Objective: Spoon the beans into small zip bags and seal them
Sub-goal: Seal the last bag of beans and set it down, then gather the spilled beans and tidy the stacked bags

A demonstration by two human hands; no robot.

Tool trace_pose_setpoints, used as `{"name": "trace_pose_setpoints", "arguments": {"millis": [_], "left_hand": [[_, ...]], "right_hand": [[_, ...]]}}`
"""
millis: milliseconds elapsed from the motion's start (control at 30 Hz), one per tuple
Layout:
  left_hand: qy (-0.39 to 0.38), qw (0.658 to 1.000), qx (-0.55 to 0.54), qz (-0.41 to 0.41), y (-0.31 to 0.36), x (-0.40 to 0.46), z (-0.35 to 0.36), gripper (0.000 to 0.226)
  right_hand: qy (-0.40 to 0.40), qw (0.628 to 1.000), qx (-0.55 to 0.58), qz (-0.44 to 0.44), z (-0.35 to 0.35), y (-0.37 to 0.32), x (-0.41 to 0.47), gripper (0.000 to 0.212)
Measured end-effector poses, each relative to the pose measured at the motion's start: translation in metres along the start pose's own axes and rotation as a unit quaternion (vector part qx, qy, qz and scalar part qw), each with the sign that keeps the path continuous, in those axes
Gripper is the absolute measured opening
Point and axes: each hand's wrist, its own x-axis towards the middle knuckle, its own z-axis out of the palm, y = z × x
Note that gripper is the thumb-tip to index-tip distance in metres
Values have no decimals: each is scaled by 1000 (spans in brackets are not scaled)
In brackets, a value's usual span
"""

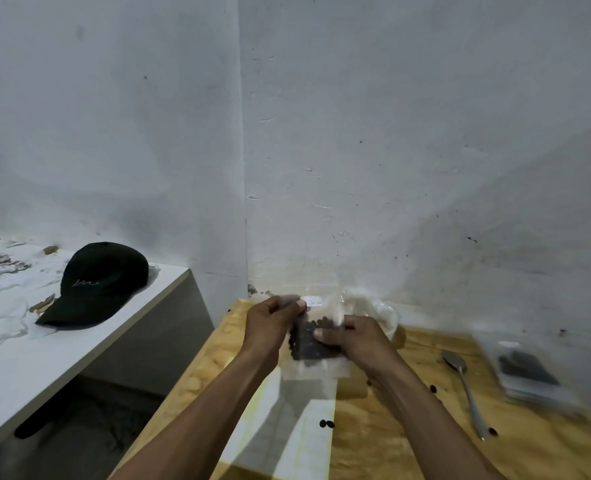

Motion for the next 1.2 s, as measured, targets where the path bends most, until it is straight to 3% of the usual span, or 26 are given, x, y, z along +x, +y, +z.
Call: {"name": "trace_pose_setpoints", "arguments": {"millis": [67, 167, 333, 500, 600, 667, 733, 800, 833, 967, 1200], "left_hand": [[-71, 996, 41, -40, -4, -1, 10, 23], [-142, 984, 96, -53, -8, -6, 29, 17], [-142, 983, 110, -42, -10, -16, 78, 14], [-182, 974, 129, -42, -25, -27, 143, 15], [-215, 956, 199, -14, -35, -33, 190, 60], [-234, 942, 241, 14, -41, -38, 220, 75], [-255, 927, 271, 37, -45, -44, 247, 62], [-270, 912, 307, 47, -50, -49, 272, 29], [-273, 905, 322, 45, -56, -50, 283, 26], [-275, 872, 402, 46, -78, -51, 315, 17], [-279, 861, 424, 38, -93, -47, 327, 24]], "right_hand": [[66, 998, 2, -13, -16, -2, -4, 15], [117, 993, -18, -22, -42, 0, -5, 13], [130, 990, -56, 22, -88, 5, -19, 34], [247, 959, -135, 26, -142, 10, -39, 62], [316, 932, -174, 16, -176, 8, -55, 54], [354, 909, -217, 25, -200, 10, -62, 55], [370, 888, -269, 45, -223, 14, -67, 58], [369, 877, -301, 66, -242, 16, -70, 56], [366, 873, -312, 78, -250, 19, -71, 54], [336, 860, -366, 119, -273, 34, -69, 33], [315, 857, -382, 143, -285, 51, -67, 39]]}}
